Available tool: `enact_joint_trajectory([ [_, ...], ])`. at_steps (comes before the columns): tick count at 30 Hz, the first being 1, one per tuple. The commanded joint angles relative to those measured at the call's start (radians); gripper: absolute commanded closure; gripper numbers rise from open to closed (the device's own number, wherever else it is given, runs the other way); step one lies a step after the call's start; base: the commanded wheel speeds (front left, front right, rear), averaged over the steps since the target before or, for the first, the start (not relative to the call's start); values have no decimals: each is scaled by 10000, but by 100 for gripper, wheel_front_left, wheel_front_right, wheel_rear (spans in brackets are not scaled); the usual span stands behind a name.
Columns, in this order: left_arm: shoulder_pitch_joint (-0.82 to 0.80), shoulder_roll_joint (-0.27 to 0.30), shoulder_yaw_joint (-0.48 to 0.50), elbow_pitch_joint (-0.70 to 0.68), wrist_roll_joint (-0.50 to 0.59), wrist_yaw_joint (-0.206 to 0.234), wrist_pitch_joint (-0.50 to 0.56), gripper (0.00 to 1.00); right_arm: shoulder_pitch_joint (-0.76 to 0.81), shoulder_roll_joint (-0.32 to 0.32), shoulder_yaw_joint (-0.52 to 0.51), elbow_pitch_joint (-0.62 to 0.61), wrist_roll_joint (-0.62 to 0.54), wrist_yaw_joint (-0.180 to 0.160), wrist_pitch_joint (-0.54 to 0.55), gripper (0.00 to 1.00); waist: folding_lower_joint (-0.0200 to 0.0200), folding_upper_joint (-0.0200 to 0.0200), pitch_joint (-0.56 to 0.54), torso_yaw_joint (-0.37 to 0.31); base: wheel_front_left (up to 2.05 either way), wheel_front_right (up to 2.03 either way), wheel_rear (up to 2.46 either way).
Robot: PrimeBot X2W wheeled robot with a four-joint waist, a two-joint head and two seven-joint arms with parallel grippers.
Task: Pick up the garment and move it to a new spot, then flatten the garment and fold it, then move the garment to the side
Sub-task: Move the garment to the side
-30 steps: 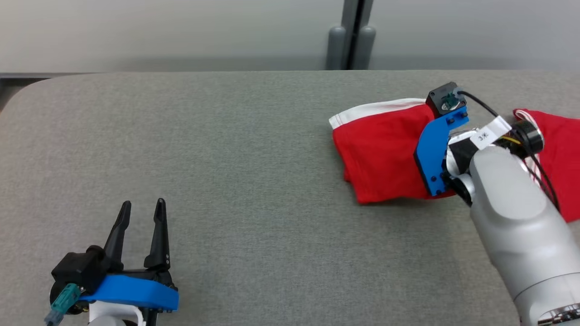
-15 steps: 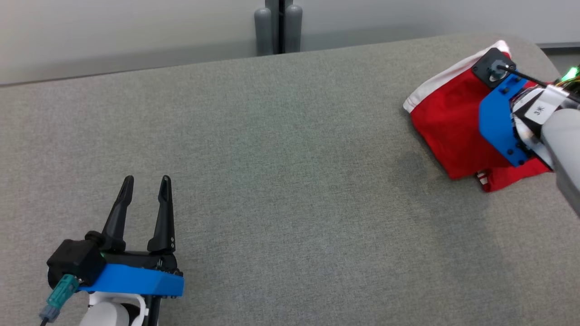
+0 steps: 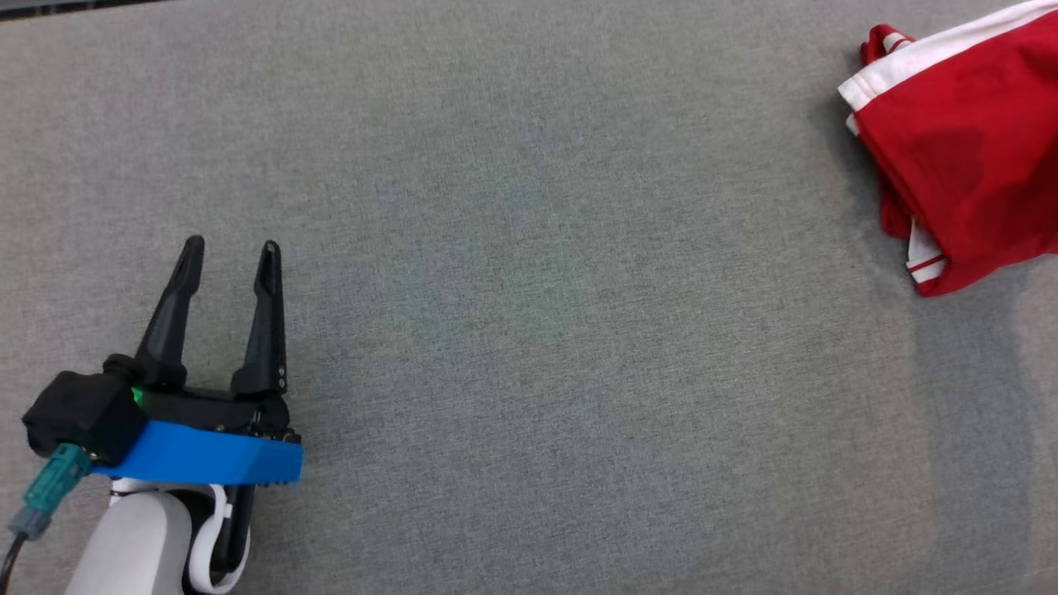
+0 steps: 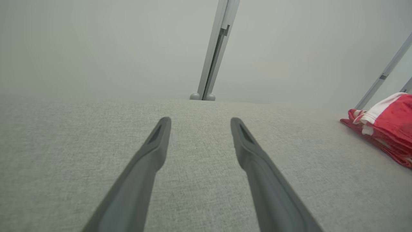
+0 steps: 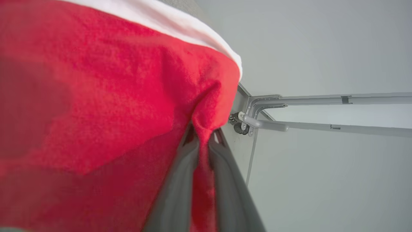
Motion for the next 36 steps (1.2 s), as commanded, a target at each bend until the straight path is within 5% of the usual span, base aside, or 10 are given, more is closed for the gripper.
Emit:
enact_joint_trajectory([
  [1,-258,144,72,-121,47,-10,69,0,-139,3,-339,247,-210,-5,-205,100,-1,-1,511,-51,0,0,0],
  [8,-550,423,99,-496,101,51,355,0,288,912,-2509,1793,-1372,-5,-905,100,-1,-1,900,-145,0,0,0],
  [9,-563,433,73,-531,107,49,397,0,329,998,-2806,1980,-1554,-7,-956,66,-1,-1,903,-144,0,0,0],
  [10,-572,456,54,-543,119,49,409,0,391,1116,-3121,2201,-1735,-8,-953,0,-1,-1,898,-140,0,0,0],
  [24,91,132,-81,185,-89,201,41,0,2169,3563,-8220,2608,-3231,-5,-2973,0,-1,-1,-869,127,0,0,0],
  [36,1269,-533,70,1117,-429,509,-380,0,6117,5422,-9138,-811,-2057,-4,-4875,0,-1,-1,-3121,942,0,0,0],
])
